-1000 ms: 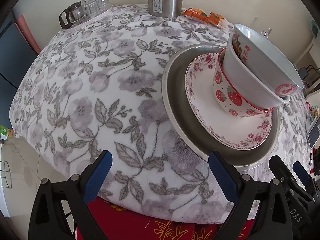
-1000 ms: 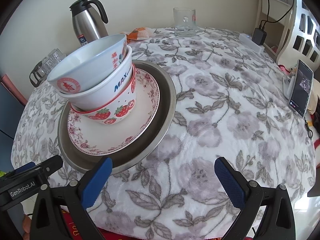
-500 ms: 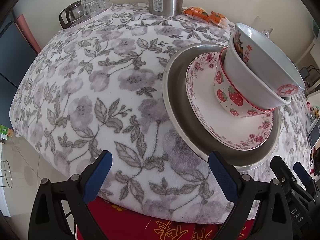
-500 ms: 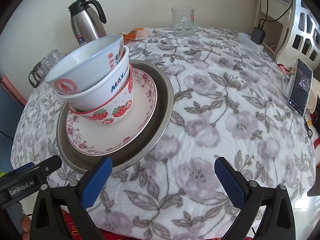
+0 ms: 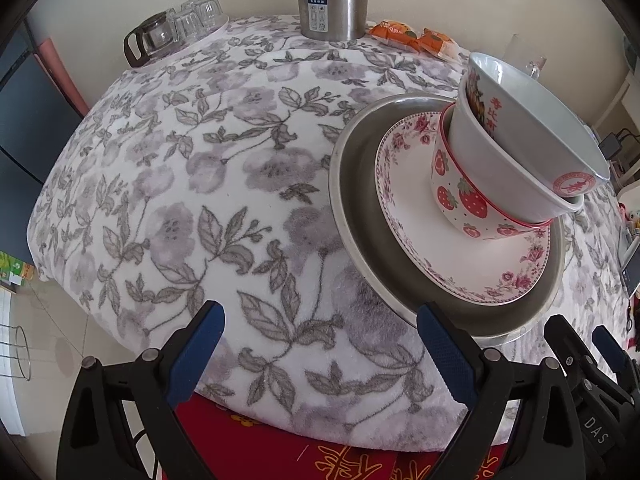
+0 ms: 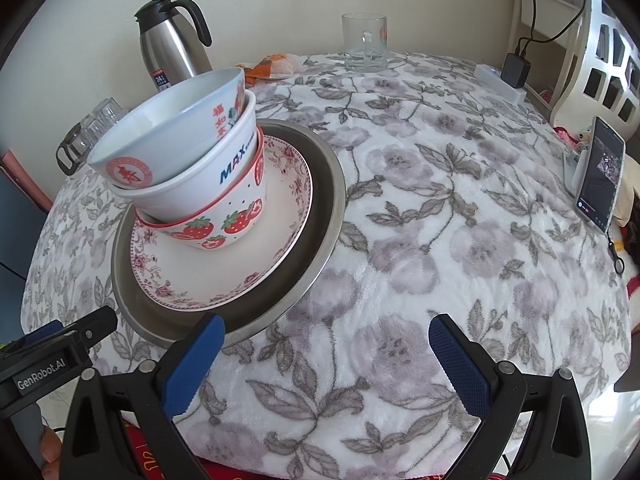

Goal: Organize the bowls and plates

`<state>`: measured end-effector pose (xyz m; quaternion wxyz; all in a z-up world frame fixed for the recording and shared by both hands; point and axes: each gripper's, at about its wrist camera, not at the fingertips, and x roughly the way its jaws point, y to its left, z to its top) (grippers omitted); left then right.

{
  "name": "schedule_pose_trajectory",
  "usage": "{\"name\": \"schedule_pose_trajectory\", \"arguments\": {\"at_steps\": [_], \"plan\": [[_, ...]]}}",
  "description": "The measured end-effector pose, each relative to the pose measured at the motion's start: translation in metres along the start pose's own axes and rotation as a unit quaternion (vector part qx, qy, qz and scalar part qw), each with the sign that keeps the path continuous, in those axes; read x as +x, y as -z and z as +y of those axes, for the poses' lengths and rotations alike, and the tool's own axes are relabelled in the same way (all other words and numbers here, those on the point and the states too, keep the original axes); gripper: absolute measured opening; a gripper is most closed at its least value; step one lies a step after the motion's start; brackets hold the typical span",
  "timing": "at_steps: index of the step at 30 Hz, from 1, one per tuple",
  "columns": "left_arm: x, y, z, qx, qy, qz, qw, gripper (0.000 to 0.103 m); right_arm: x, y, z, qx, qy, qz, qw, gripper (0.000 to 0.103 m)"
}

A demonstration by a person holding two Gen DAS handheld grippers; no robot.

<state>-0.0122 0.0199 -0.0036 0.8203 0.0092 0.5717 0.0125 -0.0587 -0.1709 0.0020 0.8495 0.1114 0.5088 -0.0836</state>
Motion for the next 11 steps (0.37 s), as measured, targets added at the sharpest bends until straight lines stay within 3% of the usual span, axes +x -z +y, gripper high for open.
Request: {"name": "schedule_pose_trajectory", "arguments": {"at_steps": [11], "plan": [[-0.0011,-0.0008,-0.0018,0.005,-0.004,-0.003,1.0,0.097,0.0022,0.0029,-0.0022,-0.002,0.002,0.006,1.0,0.103]]}}
